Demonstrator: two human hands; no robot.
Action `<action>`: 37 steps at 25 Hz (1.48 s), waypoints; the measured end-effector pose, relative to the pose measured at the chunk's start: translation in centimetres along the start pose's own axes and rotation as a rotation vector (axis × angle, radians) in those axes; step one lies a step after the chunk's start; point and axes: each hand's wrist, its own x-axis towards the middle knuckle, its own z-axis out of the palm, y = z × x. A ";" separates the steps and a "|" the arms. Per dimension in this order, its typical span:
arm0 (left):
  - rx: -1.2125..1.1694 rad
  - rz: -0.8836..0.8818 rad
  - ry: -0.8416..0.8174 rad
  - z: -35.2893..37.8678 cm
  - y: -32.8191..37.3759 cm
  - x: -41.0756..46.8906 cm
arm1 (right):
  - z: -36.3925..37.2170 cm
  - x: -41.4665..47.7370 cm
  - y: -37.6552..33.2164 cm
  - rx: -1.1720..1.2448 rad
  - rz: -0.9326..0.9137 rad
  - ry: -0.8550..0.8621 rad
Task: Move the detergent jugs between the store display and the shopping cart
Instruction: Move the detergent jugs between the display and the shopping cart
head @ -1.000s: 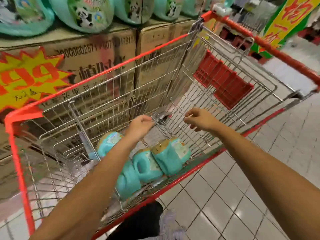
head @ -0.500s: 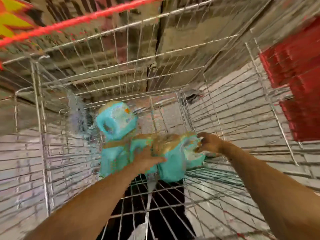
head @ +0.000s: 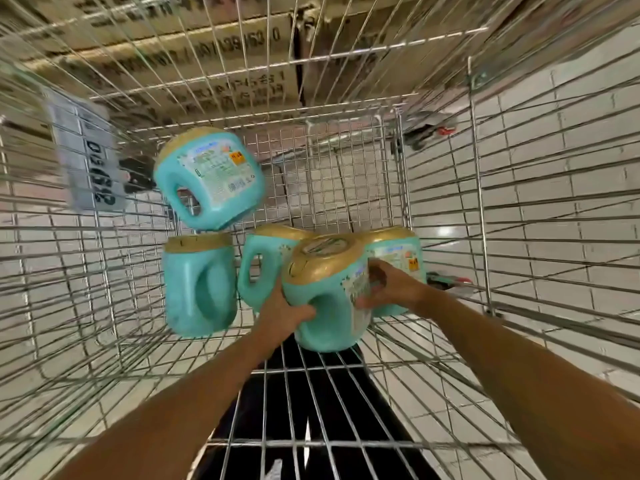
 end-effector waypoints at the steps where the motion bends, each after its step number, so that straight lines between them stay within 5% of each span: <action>1: 0.013 -0.001 -0.014 -0.3 0.1 0.0 | -0.1 0.0 -0.3 0.002 0.012 -0.028; 12: -0.114 0.035 0.063 -3.9 6.6 -7.4 | 5.2 -7.5 -5.7 0.059 -0.185 -0.148; 20: -0.123 0.418 0.095 -5.6 15.3 -18.6 | 6.5 -16.8 -14.8 -0.026 -0.500 0.291; 29: -0.307 0.616 -0.072 -8.1 16.2 -24.2 | 5.1 -25.2 -15.6 0.245 -0.660 -0.009; 32: -0.462 0.553 -0.219 -7.8 15.9 -24.6 | 6.3 -25.9 -15.1 0.286 -0.651 -0.078; 37: -0.587 0.574 -0.248 -8.1 15.1 -24.1 | 8.3 -28.4 -14.8 0.212 -0.750 0.217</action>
